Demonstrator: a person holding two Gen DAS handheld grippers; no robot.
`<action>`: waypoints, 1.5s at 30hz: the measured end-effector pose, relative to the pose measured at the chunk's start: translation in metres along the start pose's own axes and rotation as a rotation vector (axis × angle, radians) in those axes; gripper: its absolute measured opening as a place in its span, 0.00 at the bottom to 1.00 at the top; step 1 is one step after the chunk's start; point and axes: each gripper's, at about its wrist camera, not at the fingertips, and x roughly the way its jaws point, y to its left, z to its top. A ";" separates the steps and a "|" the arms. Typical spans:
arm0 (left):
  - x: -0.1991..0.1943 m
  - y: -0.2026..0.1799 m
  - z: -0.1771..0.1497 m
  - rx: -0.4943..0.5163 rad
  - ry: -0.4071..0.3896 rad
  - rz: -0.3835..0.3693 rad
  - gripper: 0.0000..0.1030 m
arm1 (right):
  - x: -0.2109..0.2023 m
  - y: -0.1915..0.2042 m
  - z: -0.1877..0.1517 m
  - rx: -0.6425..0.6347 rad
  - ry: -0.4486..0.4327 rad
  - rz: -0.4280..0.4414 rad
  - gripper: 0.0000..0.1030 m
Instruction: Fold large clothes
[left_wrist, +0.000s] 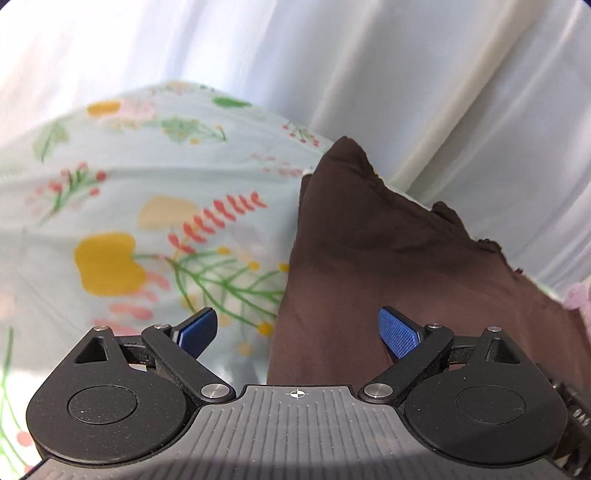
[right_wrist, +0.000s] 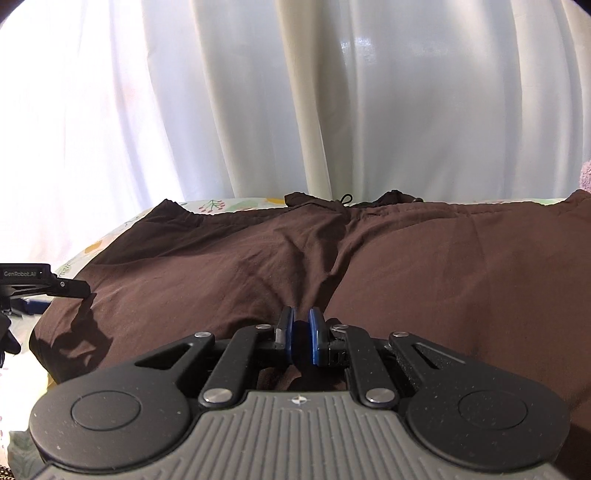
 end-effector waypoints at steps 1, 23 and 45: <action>0.003 0.003 0.001 -0.034 0.012 -0.024 0.94 | -0.001 -0.001 0.001 0.006 0.005 0.005 0.10; 0.044 0.015 0.012 -0.188 0.168 -0.236 0.72 | -0.009 -0.002 0.006 0.029 0.039 0.049 0.11; 0.048 0.033 0.022 -0.338 0.187 -0.379 0.43 | 0.026 0.025 0.014 -0.026 0.146 -0.050 0.07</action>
